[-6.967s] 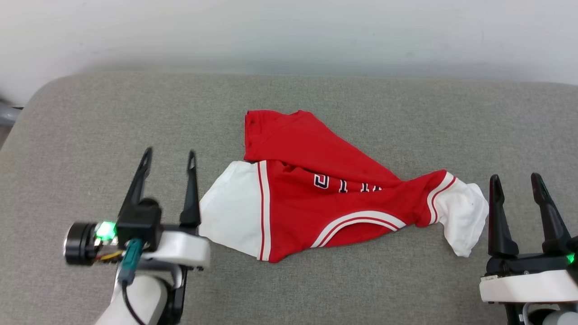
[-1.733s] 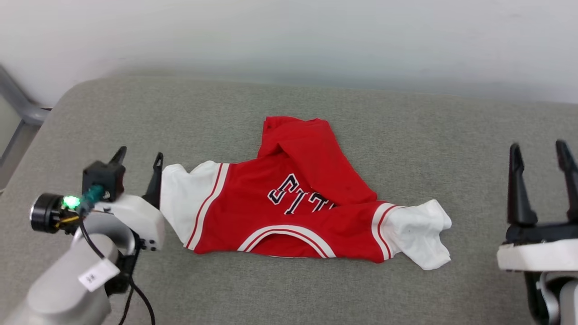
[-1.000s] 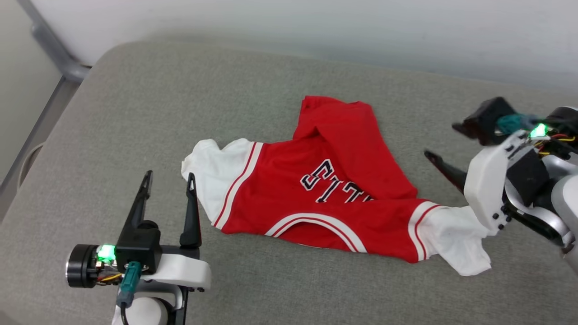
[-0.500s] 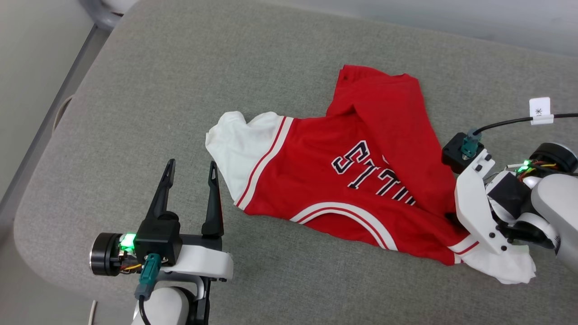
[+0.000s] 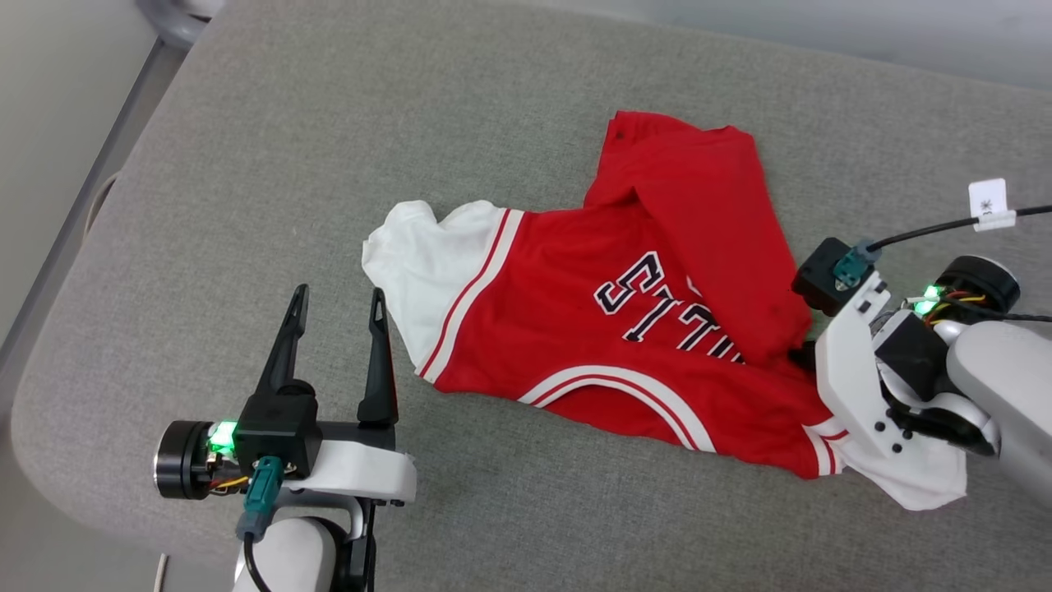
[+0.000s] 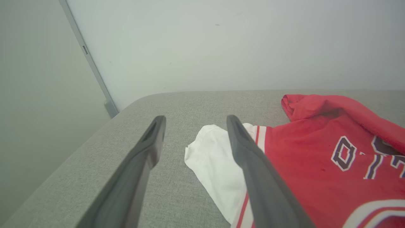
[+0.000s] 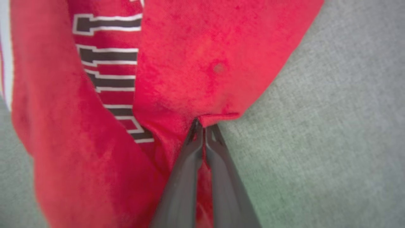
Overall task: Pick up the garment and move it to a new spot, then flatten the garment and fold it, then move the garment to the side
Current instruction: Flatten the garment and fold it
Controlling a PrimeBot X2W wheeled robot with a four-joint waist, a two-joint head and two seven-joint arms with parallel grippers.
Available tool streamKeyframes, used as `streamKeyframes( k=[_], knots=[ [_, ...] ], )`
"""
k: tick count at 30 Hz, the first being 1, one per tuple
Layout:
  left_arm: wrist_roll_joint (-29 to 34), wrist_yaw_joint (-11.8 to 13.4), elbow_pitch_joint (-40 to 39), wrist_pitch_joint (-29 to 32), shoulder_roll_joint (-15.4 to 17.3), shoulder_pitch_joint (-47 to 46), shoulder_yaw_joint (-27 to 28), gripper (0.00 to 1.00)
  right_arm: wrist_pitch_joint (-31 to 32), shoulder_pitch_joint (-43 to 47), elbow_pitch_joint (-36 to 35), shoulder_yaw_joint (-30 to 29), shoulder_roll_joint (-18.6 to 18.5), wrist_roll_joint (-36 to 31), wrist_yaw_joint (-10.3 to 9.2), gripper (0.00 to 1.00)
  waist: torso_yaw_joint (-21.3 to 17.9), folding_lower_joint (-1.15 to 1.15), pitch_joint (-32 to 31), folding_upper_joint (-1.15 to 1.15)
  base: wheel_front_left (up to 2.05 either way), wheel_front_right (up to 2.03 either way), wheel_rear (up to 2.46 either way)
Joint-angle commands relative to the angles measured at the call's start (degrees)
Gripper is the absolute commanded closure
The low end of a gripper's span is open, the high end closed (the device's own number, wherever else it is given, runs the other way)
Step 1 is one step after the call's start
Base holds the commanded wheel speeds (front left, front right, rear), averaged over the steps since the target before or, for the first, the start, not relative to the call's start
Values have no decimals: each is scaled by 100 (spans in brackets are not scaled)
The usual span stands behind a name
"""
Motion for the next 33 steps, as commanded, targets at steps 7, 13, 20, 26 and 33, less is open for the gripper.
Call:
streamKeyframes(
  k=[7,13,20,26,33],
  knots=[
    [159,-98,-18,-15,-65,245,201,0,-1132,116,-236,-300,-182,269,-6,100,-291,-1,-401,0,0,0,0],
    [224,-158,-66,-15,-73,419,327,0,-1628,345,-505,-795,-581,349,-7,100,-468,-1,-556,0,0,0,0],
    [283,-202,-134,-15,-97,485,423,0,-1917,595,-627,-1670,-897,339,-6,100,-572,-1,-577,0,0,0,0],
    [328,-238,-228,-15,-160,326,399,0,-1695,307,-458,-2292,-868,51,-6,100,-510,-1,-321,0,0,0,0],
    [352,-210,-298,-15,-262,114,309,0,-1341,-397,206,-2507,-497,-554,-6,100,-243,-1,126,0,0,0,0]
  ],
)
